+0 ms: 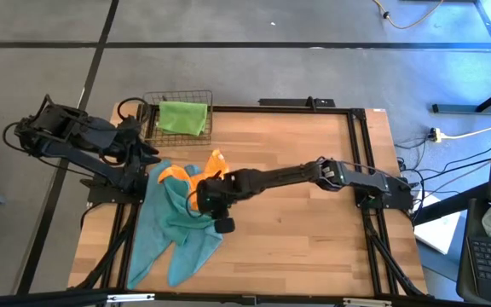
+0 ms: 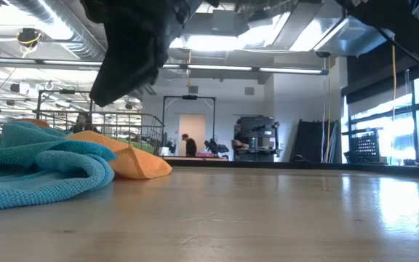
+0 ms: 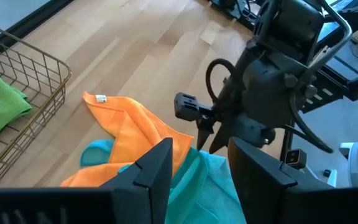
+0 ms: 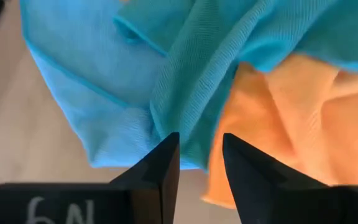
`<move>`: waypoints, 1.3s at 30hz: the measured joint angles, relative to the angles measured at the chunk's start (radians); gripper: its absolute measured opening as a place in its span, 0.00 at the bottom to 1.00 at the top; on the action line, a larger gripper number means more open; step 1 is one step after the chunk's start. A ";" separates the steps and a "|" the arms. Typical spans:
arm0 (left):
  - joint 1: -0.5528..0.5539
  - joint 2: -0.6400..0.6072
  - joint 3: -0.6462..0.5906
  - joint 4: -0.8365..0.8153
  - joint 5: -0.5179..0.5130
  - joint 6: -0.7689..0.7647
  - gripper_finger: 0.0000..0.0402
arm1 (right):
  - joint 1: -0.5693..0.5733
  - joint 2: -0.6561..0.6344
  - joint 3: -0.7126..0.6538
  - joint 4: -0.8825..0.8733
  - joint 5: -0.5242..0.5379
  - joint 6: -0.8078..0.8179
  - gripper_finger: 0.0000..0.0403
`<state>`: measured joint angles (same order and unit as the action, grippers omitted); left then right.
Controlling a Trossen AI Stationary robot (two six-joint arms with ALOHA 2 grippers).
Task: Fold microfiber towels
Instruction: Fold the blue microfiber cloth
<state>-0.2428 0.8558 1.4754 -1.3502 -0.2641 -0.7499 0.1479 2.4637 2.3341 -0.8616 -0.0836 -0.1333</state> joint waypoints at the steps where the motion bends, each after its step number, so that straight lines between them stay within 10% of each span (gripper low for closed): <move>1: 0.000 0.000 0.000 0.000 0.000 -0.002 0.36 | 0.001 0.006 0.000 0.003 0.004 -0.044 0.31; 39: 0.000 0.000 0.000 -0.004 0.000 -0.160 0.37 | -0.022 0.121 0.000 -0.023 -0.045 -0.518 0.31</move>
<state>-0.2428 0.8558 1.4750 -1.3540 -0.2638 -0.9099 0.1261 2.5847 2.3341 -0.8849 -0.1284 -0.6513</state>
